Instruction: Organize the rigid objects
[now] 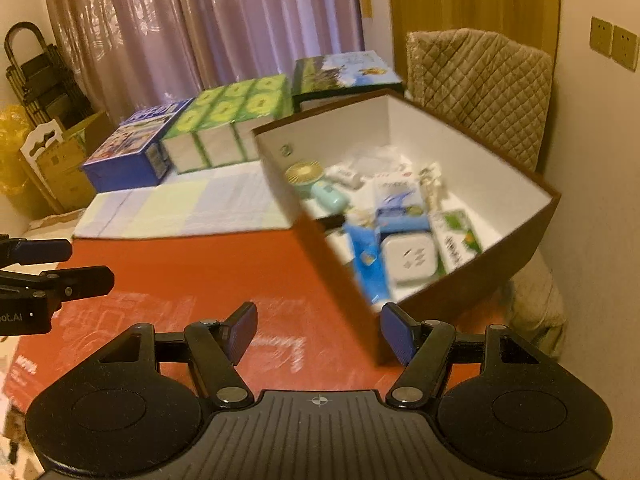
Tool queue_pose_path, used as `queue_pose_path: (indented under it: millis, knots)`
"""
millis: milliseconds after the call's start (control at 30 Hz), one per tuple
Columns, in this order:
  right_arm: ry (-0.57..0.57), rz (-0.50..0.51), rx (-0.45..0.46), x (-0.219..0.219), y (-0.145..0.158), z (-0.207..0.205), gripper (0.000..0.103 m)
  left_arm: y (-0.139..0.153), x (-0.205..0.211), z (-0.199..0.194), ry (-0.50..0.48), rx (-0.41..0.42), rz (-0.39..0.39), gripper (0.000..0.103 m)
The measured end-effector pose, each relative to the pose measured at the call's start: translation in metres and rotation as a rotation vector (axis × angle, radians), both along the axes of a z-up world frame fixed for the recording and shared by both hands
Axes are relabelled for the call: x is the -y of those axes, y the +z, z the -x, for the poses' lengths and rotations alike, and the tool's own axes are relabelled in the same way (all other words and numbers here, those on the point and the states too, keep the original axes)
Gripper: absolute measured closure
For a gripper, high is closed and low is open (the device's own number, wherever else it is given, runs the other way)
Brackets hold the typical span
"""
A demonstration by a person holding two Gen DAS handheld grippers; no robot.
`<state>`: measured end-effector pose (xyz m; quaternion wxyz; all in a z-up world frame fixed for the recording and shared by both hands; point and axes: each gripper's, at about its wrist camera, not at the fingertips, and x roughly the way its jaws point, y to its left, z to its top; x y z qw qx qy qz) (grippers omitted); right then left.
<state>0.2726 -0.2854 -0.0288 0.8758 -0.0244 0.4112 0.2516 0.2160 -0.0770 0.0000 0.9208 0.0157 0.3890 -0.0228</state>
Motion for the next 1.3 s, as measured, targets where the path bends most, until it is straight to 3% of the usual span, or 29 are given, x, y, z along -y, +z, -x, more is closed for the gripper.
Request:
queue_pose_path:
  millis: [733,1300]
  knots:
    - [-0.039,-0.005,-0.012,-0.034,-0.008,0.153,0.038,-0.014,-0.051,0.129,0.020,-0.053,0.010,0.030]
    - [-0.008,-0.026,-0.014,-0.040,-0.007,0.190,0.038,-0.013,-0.055,0.171,0.049,-0.056,0.003,0.031]
